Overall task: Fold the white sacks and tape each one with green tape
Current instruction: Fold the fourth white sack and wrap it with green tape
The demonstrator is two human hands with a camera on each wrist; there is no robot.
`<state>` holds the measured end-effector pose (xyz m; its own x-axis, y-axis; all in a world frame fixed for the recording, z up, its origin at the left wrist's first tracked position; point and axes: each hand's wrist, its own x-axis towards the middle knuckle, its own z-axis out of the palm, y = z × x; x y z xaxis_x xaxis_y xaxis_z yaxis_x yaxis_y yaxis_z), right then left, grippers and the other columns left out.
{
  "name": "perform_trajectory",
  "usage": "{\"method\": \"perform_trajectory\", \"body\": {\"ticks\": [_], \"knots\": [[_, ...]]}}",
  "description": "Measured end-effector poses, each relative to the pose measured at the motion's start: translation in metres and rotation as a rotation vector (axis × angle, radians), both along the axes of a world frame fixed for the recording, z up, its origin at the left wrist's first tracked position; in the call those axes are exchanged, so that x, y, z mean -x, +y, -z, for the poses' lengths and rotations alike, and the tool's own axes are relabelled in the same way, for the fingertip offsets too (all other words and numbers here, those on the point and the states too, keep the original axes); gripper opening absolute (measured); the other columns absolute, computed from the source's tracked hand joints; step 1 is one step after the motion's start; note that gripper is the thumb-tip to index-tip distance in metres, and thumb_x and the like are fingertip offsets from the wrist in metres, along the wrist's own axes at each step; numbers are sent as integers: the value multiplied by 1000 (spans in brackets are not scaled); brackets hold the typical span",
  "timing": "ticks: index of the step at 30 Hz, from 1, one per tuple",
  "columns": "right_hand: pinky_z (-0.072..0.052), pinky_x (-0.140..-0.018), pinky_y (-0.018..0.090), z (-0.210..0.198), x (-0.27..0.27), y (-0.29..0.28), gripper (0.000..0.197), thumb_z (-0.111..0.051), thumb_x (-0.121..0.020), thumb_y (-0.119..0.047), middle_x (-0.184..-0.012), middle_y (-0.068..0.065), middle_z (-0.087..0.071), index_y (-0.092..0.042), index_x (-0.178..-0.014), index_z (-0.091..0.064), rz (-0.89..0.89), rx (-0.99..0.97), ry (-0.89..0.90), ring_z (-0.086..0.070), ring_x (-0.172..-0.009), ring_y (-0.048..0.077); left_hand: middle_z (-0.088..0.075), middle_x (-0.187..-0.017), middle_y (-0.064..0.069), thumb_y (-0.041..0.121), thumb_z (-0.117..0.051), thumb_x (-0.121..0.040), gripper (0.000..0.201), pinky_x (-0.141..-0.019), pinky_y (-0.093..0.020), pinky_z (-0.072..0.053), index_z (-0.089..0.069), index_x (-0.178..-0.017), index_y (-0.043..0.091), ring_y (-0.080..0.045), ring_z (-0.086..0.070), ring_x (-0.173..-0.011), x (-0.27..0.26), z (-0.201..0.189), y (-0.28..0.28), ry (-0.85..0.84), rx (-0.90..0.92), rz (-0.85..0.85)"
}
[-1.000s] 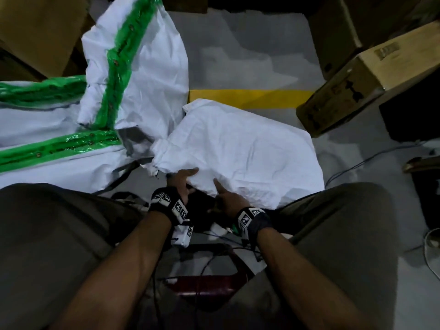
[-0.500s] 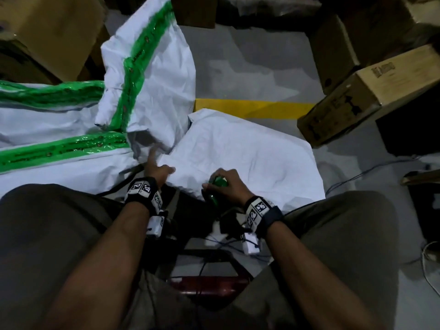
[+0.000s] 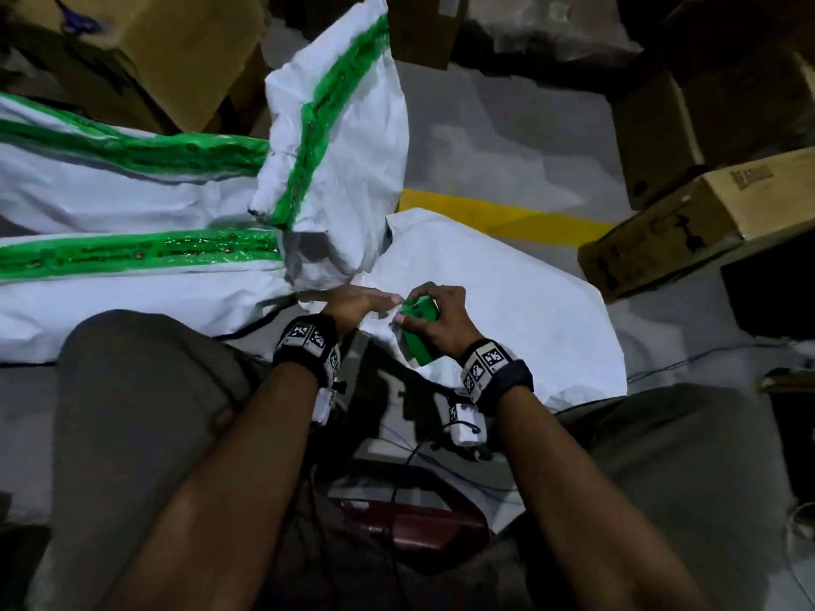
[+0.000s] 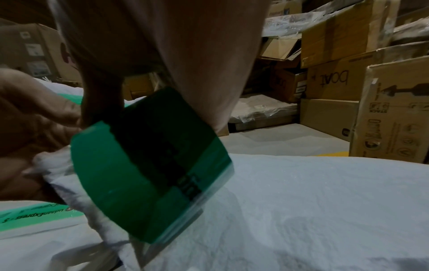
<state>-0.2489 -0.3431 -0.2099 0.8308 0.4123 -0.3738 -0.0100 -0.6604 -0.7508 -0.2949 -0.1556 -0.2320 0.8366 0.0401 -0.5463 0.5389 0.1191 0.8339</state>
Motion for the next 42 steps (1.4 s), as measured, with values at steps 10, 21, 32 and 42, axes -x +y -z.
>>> {"method": "perform_trajectory", "body": {"ticks": [10,21,32,42], "knots": [[-45,-106,34,-20,5,5,42,-85,-76,-32,-126,9,-30,-22,-109,-62,-72,100,-28,-47,-110,17,-67,-66,-11,3,-79,-82,9,-68,-26,-53,-70,-79,4,-22,-62,-62,9,2,-17,-100,-82,-105],[-46,-106,42,-22,14,-3,46,-83,-76,-43,-125,7,-32,-29,-114,-63,-39,131,-33,-51,-121,23,-65,-65,-16,8,-77,-86,17,-80,-37,-47,-68,-71,10,-26,-58,-74,15,1,-22,-80,-6,-145],[-51,-88,39,-31,16,-8,61,-74,-78,-57,-102,3,-70,-44,-130,-45,-61,263,-103,-64,-101,31,-48,-66,-7,-1,-71,-85,29,-65,-28,-32,-54,-66,13,-16,-41,-66,19,-3,-27,-128,-139,-137],[-52,-93,33,-52,-6,6,78,-87,-59,-64,-124,3,-63,-26,-122,-61,-52,481,20,-61,-114,24,-38,-56,-1,1,-70,-86,34,-51,-23,-24,-55,-63,22,-13,-31,-53,25,-1,-28,-184,-164,-160]]}}
